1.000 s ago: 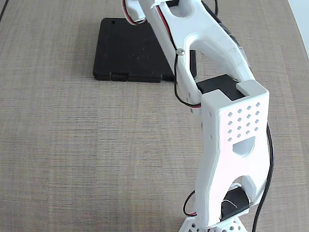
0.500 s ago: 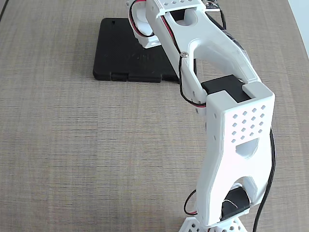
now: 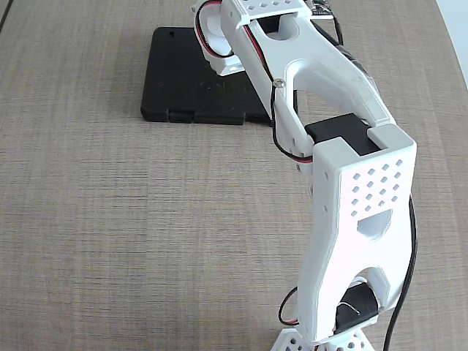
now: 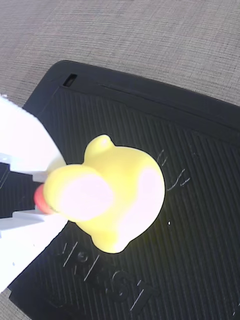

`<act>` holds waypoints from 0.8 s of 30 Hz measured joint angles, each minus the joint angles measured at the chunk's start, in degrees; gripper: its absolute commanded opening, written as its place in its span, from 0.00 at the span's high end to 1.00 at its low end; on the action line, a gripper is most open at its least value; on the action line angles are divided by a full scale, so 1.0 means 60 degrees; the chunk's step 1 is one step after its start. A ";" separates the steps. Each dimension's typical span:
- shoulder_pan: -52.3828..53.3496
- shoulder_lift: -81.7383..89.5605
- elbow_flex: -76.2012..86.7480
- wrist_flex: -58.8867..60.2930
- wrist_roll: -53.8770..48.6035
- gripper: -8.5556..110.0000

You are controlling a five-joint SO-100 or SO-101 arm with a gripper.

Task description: Grasp a duck and put it on the black surface.

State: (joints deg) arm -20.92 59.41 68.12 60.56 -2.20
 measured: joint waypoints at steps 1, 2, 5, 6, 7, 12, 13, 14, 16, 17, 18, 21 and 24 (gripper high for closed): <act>0.0000 0.0000 0.0000 0.0000 0.0000 0.82; 0.0000 0.0000 0.0000 0.0000 0.0000 0.80; 0.0000 0.0000 0.0132 -0.0029 0.0000 0.75; 0.0029 0.0000 0.0176 -0.0029 0.0000 0.73; 0.0073 0.0000 0.0234 -0.0029 -0.0029 0.72; 0.0234 0.0117 0.0322 -0.0029 0.0000 0.72; 0.0234 0.0352 0.0337 -0.0015 0.0015 0.72; 0.0234 0.0703 0.0337 -0.0015 0.0000 0.72; 0.0234 0.1538 0.0396 -0.0015 -0.0015 0.72; 0.0234 0.1992 0.0498 -0.0015 0.0000 0.72; 0.0234 0.2461 0.0645 -0.0015 0.0000 0.72; 0.0234 0.4014 0.1348 -0.0015 0.0015 0.72; 0.0264 0.5684 0.2417 -0.0015 0.0015 0.72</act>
State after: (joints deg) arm -19.34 93.52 82.62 60.47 -2.11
